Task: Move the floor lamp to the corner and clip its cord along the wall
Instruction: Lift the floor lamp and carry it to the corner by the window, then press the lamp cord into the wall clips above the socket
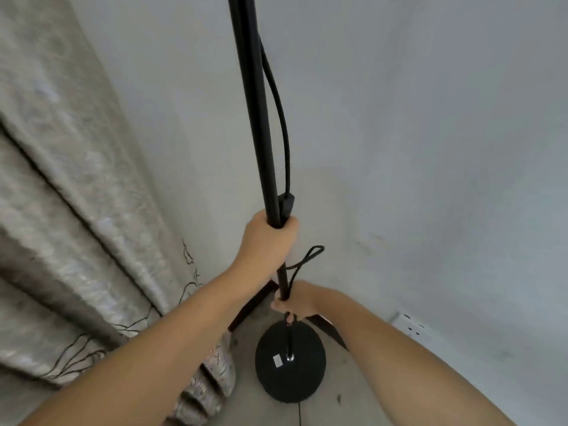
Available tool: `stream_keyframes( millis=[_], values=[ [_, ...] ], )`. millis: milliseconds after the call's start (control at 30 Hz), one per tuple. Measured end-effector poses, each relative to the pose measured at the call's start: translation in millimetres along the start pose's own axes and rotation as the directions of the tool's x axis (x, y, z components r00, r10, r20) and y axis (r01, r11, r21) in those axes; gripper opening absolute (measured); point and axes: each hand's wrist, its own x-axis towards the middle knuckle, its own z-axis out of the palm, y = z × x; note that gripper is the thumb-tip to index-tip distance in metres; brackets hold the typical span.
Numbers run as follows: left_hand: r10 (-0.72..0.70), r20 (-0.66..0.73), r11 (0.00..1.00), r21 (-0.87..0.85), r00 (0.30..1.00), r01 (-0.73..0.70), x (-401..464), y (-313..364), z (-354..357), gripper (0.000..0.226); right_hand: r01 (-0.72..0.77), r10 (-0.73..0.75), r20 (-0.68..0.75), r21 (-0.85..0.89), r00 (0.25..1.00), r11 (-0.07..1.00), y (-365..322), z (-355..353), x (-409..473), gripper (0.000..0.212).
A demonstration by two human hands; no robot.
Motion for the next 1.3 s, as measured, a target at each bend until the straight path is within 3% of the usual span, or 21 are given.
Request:
stream_keyframes(
  millis=[400, 533, 667, 800, 867, 967, 1100, 1200, 1300],
  values=[
    [0.349, 0.008, 0.933, -0.090, 0.937, -0.347, 69, -32, 22, 0.016, 0.240, -0.213, -0.228, 0.099, 0.950, 0.966, 30, -15, 65, 0.022],
    [0.490, -0.167, 0.870, 0.035, 0.855, -0.492, 59, -57, 27, 0.031, 0.407, -0.238, -0.456, 0.319, 0.857, 0.856, 59, 7, 57, 0.004],
    [0.535, -0.427, 0.735, -0.192, 0.729, -0.651, 39, -100, 34, 0.027, 0.520, -0.176, -0.592, 0.481, 0.787, 0.706, 94, 14, 42, 0.005],
    [0.458, -0.306, 0.799, -0.269, 0.835, -0.537, 26, -138, 55, 0.026, 0.584, -0.230, -0.583, 0.543, 0.779, 0.603, 120, 2, 18, 0.018],
    [0.402, -0.196, 0.855, -0.270, 0.895, -0.443, 24, -150, 65, 0.026, 0.596, -0.164, -0.649, 0.529, 0.743, 0.605, 127, -7, 6, 0.022],
    [0.360, -0.077, 0.886, -0.285, 0.930, -0.367, 29, -151, 84, 0.022, 0.555, -0.005, -0.787, 0.430, 0.617, 0.712, 133, -25, -11, 0.024],
    [0.395, -0.018, 0.874, -0.301, 0.919, -0.382, 30, -138, 121, 0.023, 0.508, 0.040, -0.893, 0.291, 0.448, 0.811, 138, -48, -35, 0.028],
    [0.360, -0.062, 0.861, -0.363, 0.931, -0.357, 40, -126, 141, 0.018, 0.458, 0.040, -0.905, 0.252, 0.422, 0.853, 140, -58, -50, 0.027],
    [0.243, -0.046, 0.851, -0.469, 0.969, -0.236, 62, -123, 154, 0.014, 0.211, -0.038, -0.873, 0.075, 0.485, 0.975, 133, -59, -56, 0.027]
  ],
)
